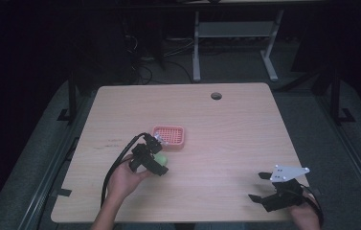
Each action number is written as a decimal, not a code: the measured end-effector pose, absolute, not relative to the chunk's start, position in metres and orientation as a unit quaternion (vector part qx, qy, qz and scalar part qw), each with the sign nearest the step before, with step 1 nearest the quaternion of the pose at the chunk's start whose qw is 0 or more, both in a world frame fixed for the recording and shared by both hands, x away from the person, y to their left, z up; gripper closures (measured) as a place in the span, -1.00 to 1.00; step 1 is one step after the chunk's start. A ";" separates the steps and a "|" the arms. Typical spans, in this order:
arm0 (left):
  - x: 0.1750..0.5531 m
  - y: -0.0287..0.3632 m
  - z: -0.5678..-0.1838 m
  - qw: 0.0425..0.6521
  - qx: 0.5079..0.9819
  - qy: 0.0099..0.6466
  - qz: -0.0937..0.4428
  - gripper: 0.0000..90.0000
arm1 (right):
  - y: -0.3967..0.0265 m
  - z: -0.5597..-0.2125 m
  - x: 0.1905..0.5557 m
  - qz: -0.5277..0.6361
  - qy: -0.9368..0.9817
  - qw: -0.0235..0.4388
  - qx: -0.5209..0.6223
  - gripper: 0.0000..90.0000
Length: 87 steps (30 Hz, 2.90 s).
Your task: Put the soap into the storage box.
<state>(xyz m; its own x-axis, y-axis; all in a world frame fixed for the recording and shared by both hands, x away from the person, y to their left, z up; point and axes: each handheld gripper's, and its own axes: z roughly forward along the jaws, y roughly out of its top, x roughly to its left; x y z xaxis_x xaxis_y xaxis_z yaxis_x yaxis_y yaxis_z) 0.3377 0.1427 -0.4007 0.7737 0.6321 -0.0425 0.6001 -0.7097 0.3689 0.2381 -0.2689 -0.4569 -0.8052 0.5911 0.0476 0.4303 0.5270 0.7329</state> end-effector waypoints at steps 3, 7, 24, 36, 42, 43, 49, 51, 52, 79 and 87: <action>0.341 0.142 -0.398 0.182 0.923 0.335 0.043 -0.42 | -0.268 -0.457 0.238 0.388 0.868 0.104 0.292 -0.69; 0.349 0.141 -0.394 0.177 0.924 0.335 0.044 -0.41 | -0.268 -0.457 0.239 0.386 0.870 0.105 0.288 -0.69; 0.378 0.128 -0.384 0.164 0.927 0.335 0.033 -0.42 | -0.269 -0.457 0.238 0.389 0.867 0.104 0.293 -0.69; 0.395 0.121 -0.378 0.158 0.925 0.345 0.038 -0.41 | -0.269 -0.456 0.238 0.391 0.866 0.104 0.293 -0.69; 0.403 0.119 -0.378 0.159 0.923 0.349 0.038 -0.42 | -0.269 -0.456 0.237 0.393 0.866 0.104 0.293 -0.69; 0.404 0.119 -0.378 0.157 0.923 0.349 0.039 -0.41 | -0.269 -0.456 0.237 0.393 0.866 0.104 0.293 -0.69; 0.411 0.121 -0.374 0.168 0.917 0.359 0.037 -0.41 | -0.269 -0.456 0.238 0.393 0.866 0.104 0.292 -0.69; 0.414 0.121 -0.374 0.164 0.917 0.361 0.038 -0.42 | -0.269 -0.456 0.237 0.393 0.866 0.104 0.292 -0.69; 0.415 0.121 -0.374 0.162 0.917 0.361 0.040 -0.42 | -0.269 -0.456 0.237 0.393 0.866 0.104 0.293 -0.69; 0.445 0.108 -0.378 0.153 0.909 0.386 0.041 -0.41 | -0.271 -0.454 0.236 0.403 0.862 0.106 0.287 -0.69; 0.456 0.110 -0.386 0.149 0.904 0.398 0.033 -0.42 | -0.272 -0.454 0.236 0.405 0.862 0.106 0.287 -0.69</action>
<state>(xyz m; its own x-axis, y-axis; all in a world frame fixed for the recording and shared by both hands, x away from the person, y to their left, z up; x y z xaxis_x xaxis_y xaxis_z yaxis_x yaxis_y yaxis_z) 0.4556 0.1098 -0.3857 0.6804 0.7305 -0.0586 0.7107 -0.6381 0.2962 0.2360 -0.2717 -0.4538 -0.8130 0.5802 0.0486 0.4081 0.5084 0.7583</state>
